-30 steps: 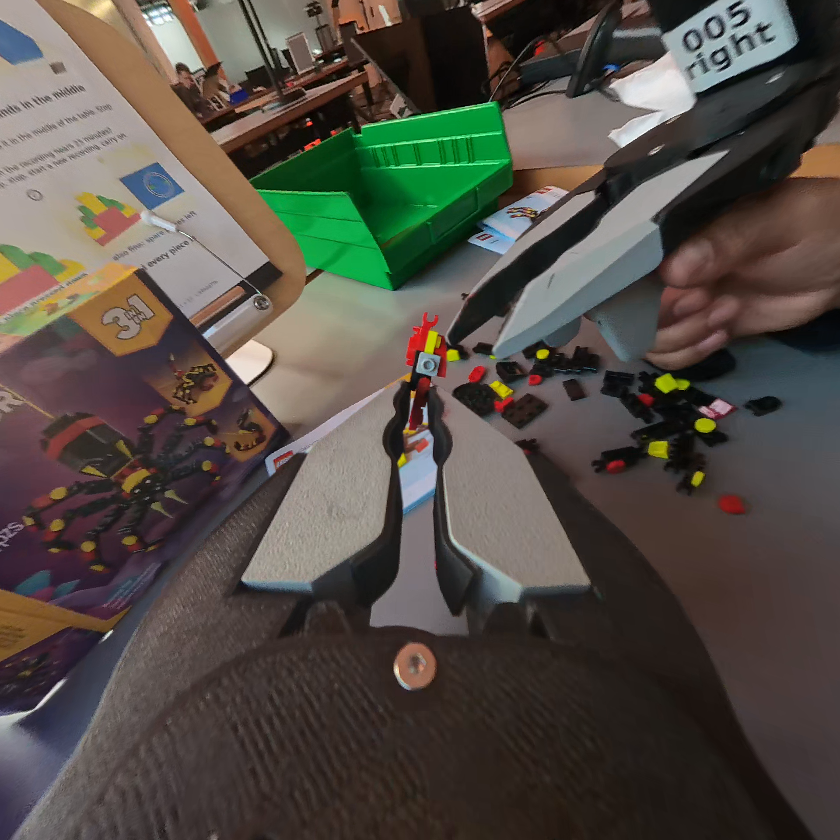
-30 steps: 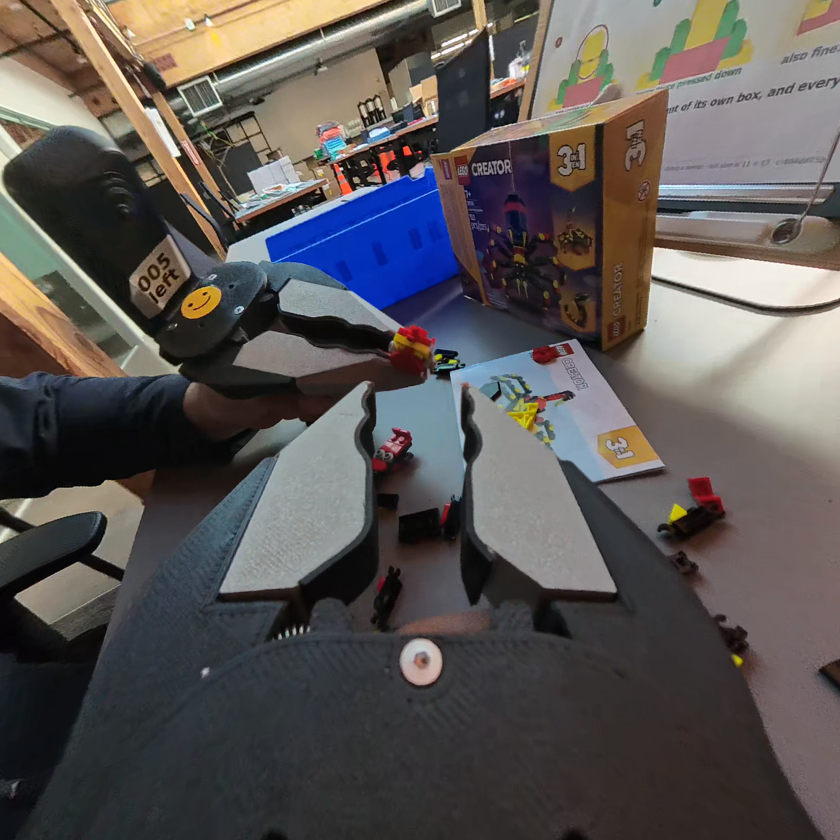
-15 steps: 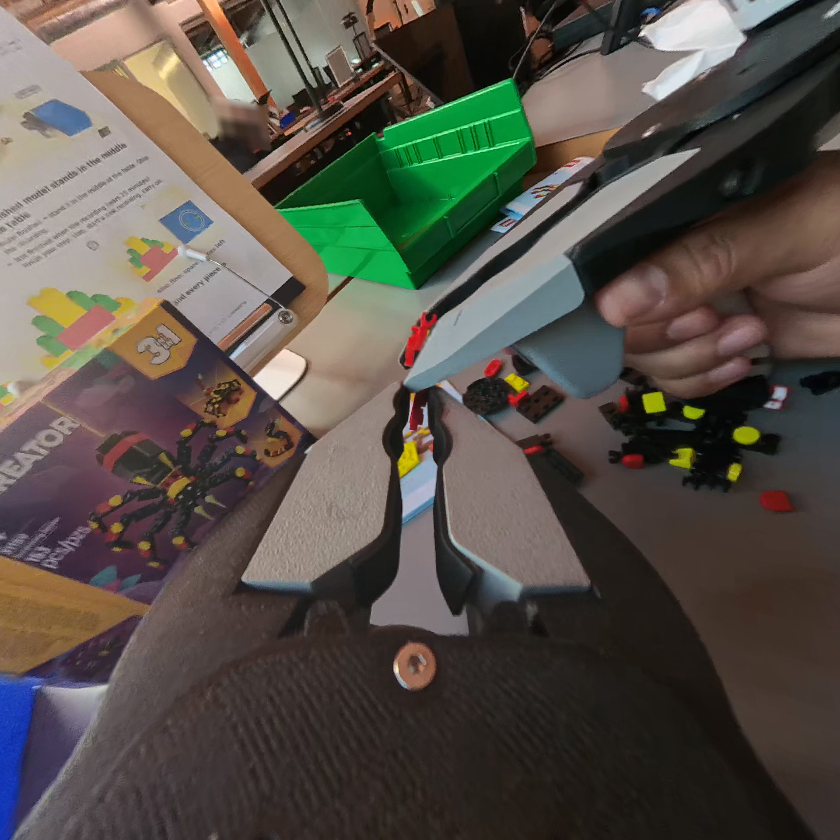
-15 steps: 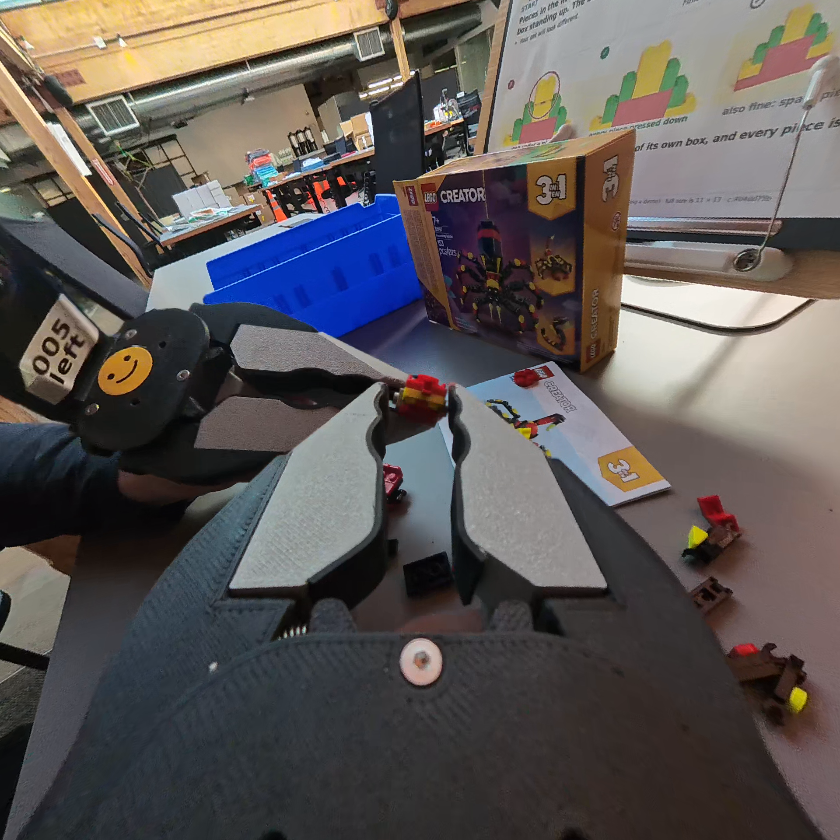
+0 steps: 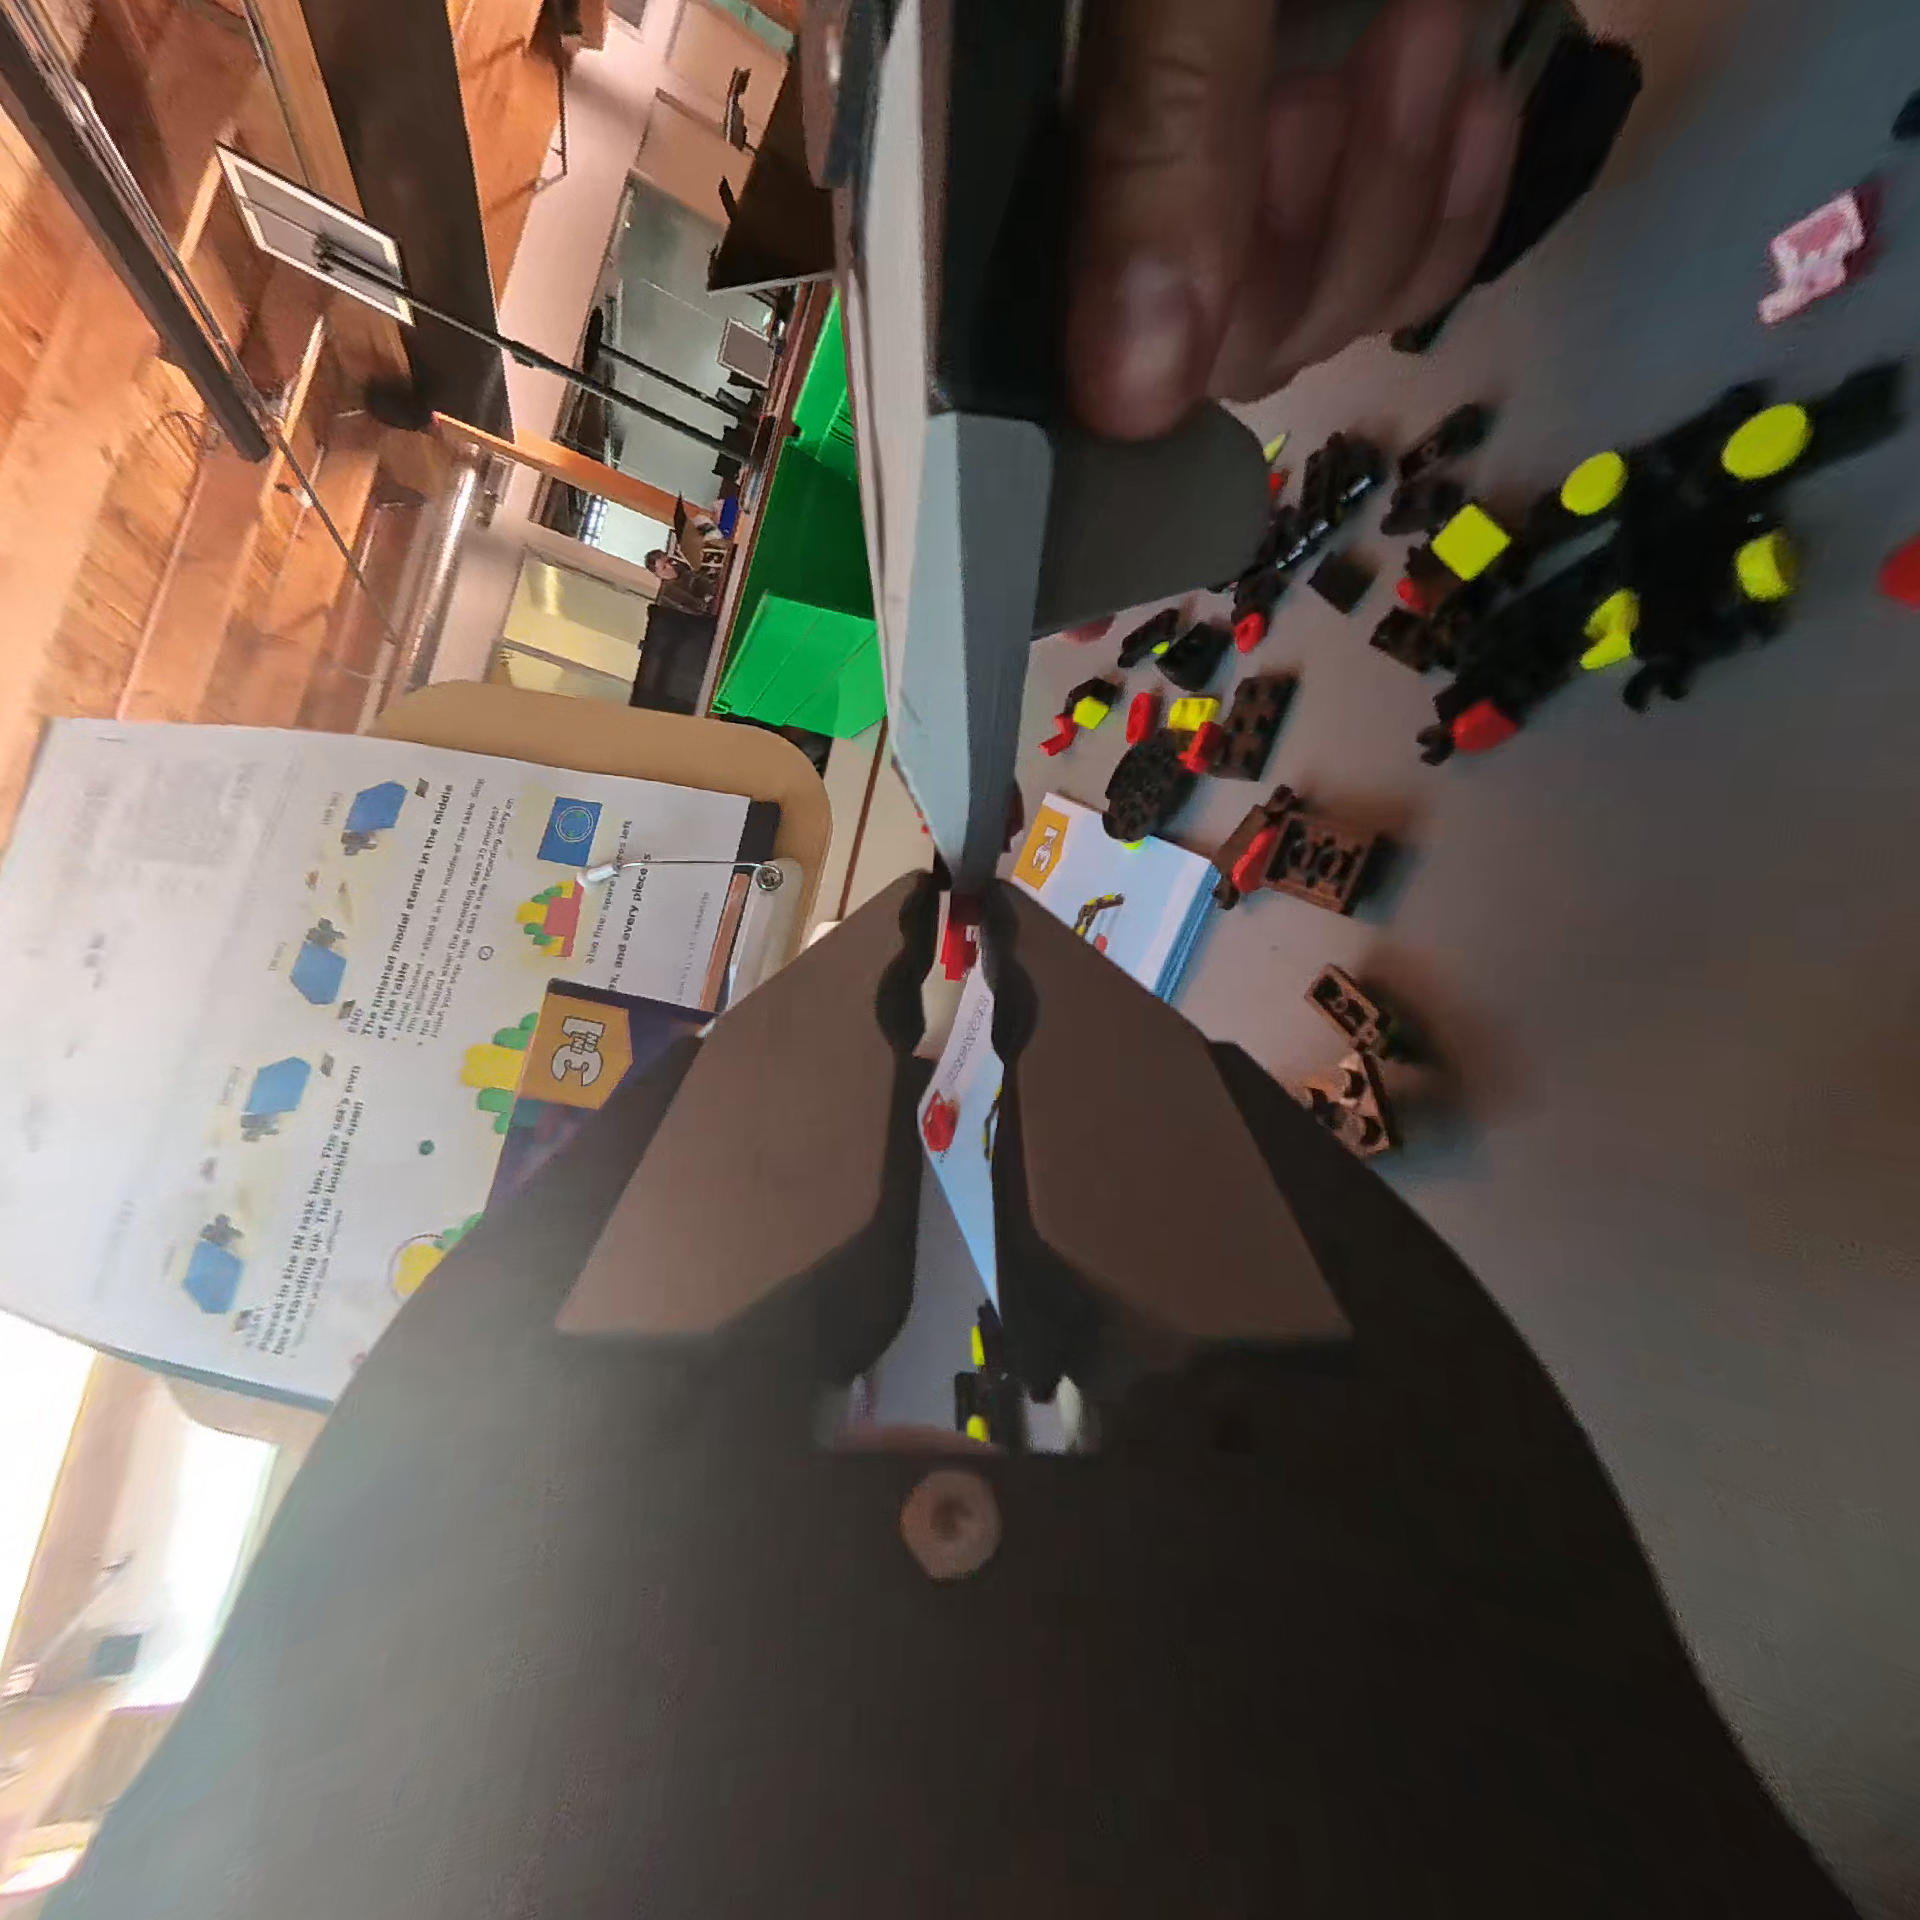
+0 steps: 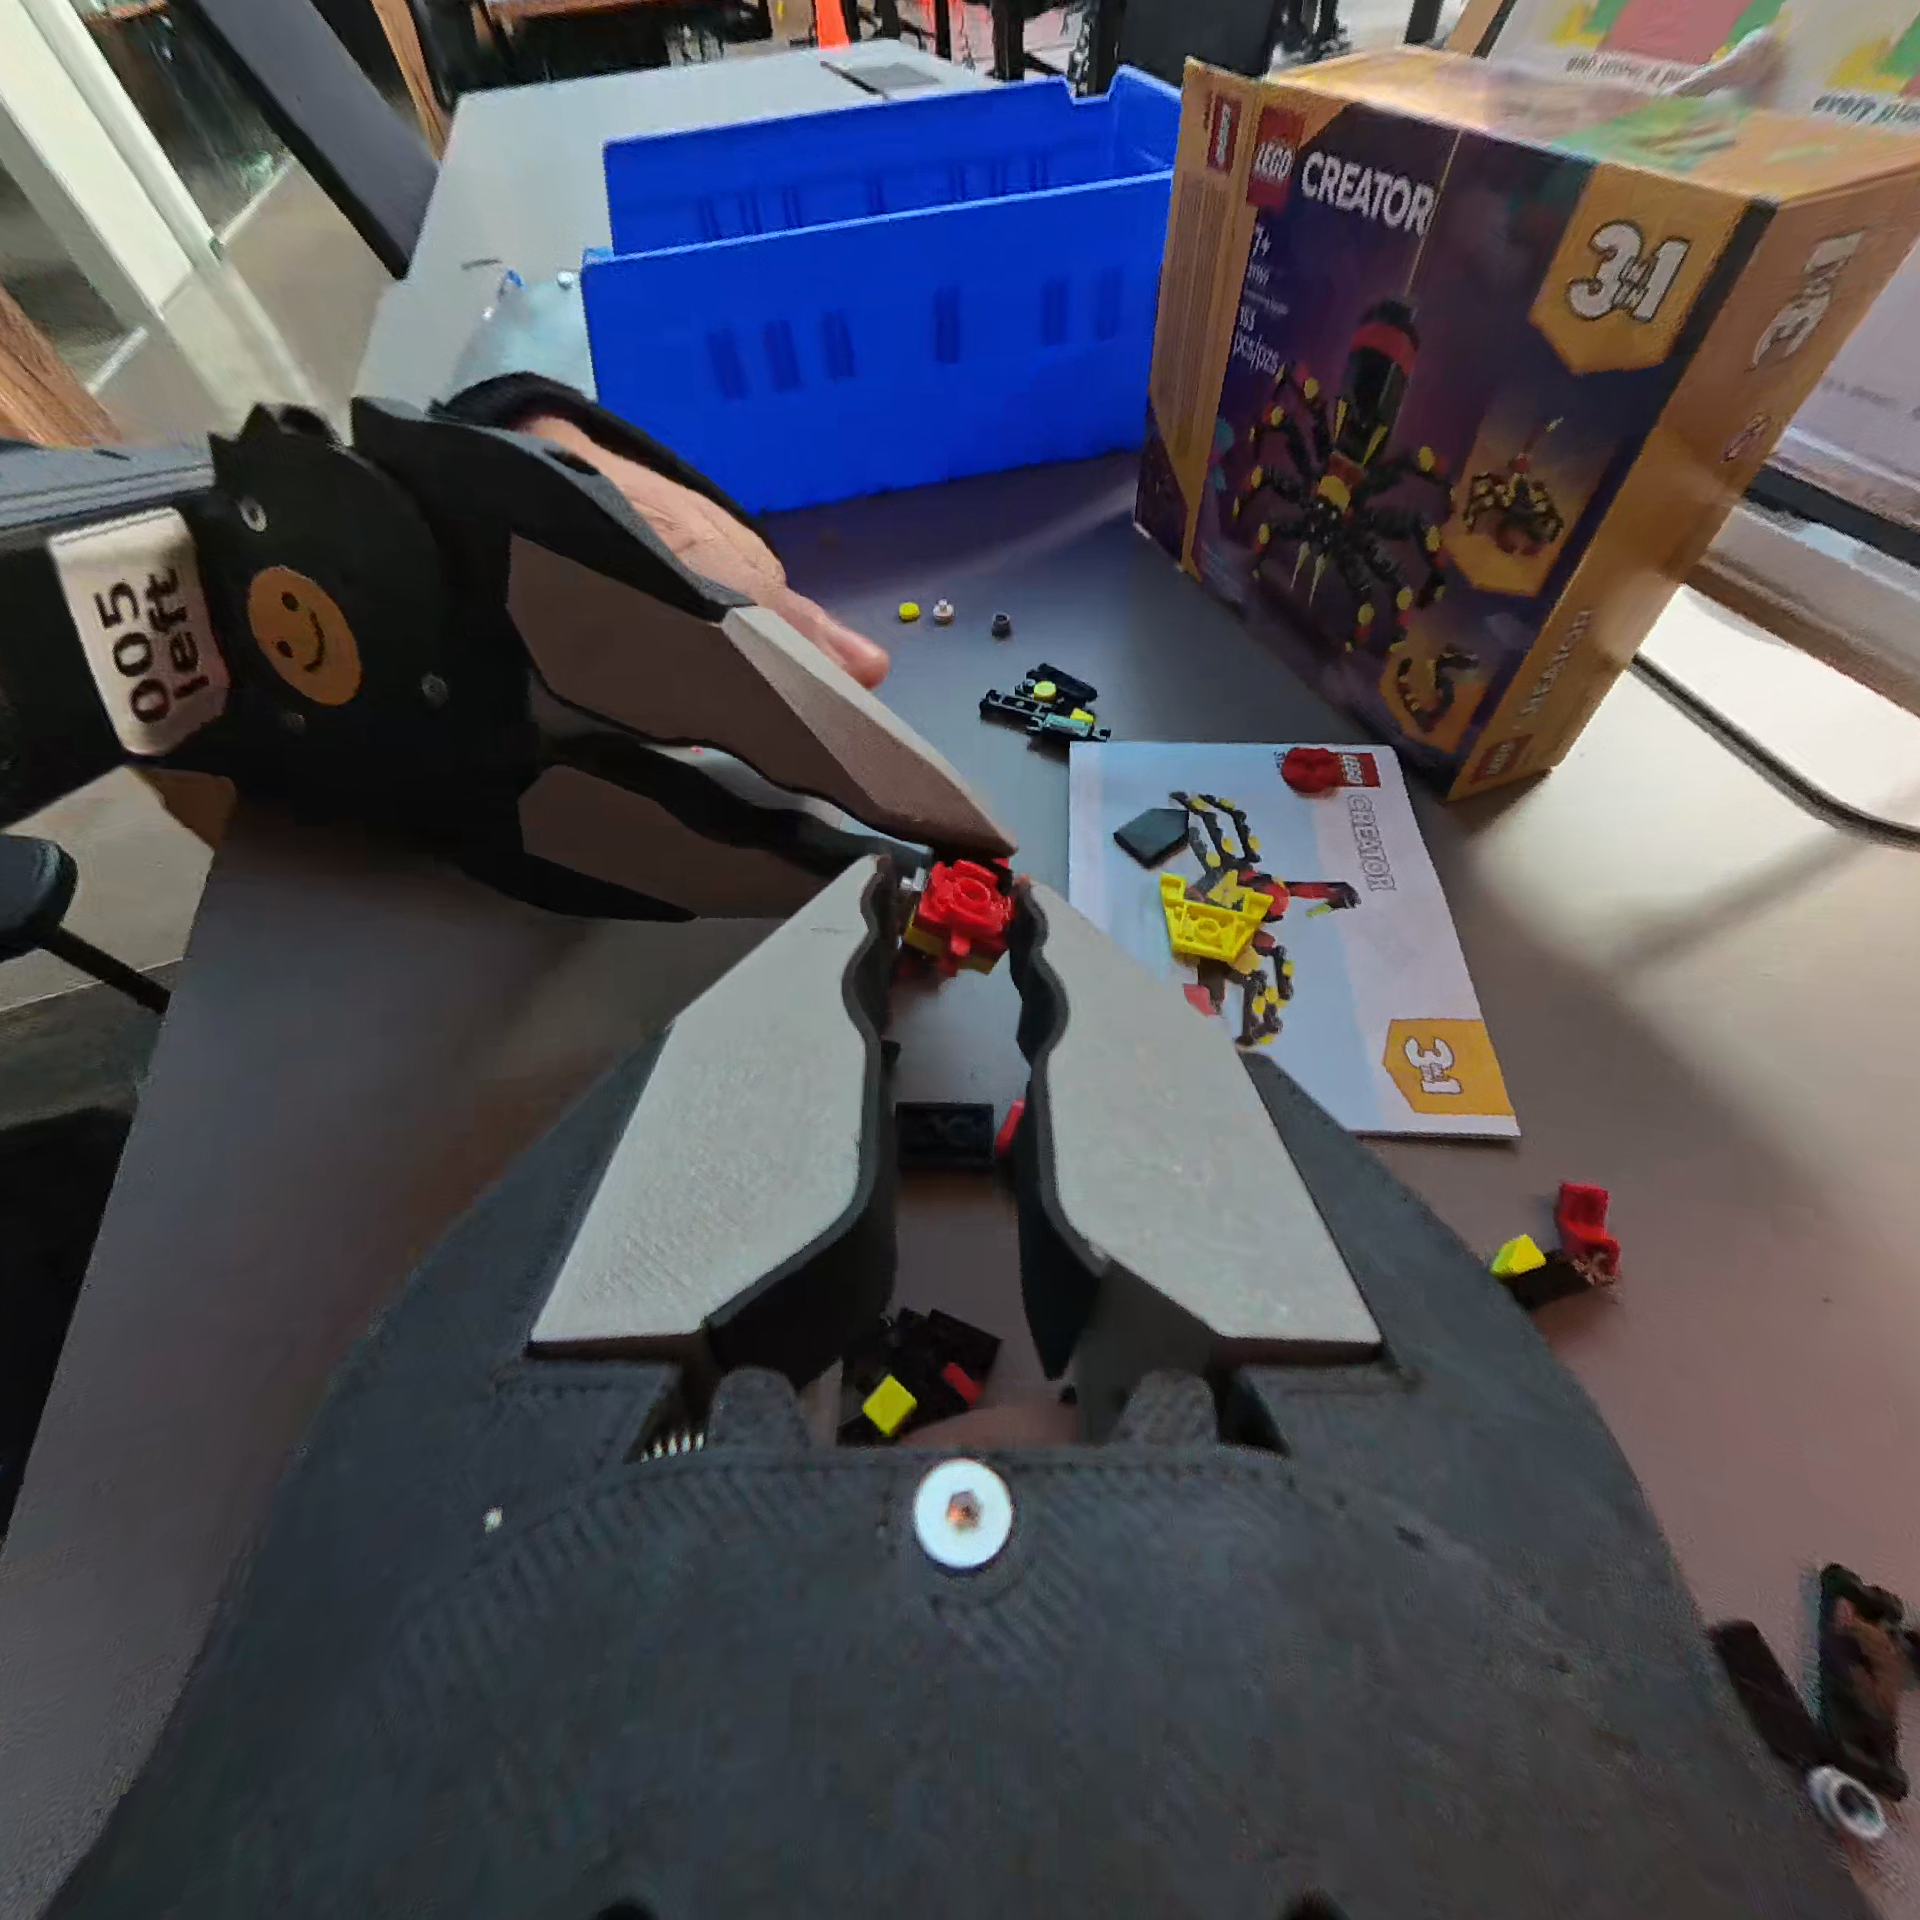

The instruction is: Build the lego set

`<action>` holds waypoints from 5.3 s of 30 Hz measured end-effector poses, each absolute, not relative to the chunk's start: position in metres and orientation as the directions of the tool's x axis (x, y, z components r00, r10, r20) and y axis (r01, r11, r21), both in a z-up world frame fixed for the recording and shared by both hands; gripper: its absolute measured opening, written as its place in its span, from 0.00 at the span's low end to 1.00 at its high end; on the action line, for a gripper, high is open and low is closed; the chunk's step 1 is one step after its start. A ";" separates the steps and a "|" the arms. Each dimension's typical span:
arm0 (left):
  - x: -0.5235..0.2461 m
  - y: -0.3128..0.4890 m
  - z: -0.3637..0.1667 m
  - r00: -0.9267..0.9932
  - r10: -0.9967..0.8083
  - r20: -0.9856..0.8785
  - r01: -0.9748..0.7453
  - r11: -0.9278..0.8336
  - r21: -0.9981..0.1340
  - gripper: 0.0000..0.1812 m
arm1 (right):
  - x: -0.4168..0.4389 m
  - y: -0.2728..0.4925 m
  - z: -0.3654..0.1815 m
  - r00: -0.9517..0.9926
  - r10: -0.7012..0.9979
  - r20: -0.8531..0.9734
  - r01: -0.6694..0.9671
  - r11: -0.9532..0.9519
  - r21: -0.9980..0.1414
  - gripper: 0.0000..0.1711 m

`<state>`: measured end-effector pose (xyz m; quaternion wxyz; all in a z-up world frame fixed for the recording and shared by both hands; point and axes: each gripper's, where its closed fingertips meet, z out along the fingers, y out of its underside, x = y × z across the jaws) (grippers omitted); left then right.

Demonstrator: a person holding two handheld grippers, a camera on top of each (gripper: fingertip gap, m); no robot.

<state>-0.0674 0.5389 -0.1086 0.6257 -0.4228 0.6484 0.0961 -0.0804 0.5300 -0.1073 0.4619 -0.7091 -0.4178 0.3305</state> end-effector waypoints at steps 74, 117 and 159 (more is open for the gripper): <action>-0.068 0.531 -0.118 0.228 -0.793 -0.565 -0.486 0.410 -0.772 0.02 | -0.077 0.523 -0.102 0.432 0.866 0.253 0.343 0.102 -0.934 0.22; -0.084 0.565 -0.132 0.254 -0.881 -0.398 -0.535 0.214 -0.817 0.01 | -0.056 0.562 -0.131 0.518 0.735 0.439 0.602 0.051 -0.797 0.14; -0.162 0.593 -0.089 0.596 -0.524 -0.608 -0.515 0.331 -0.791 0.00 | 0.115 0.577 -0.051 0.884 -0.066 0.462 0.467 0.129 -0.875 0.00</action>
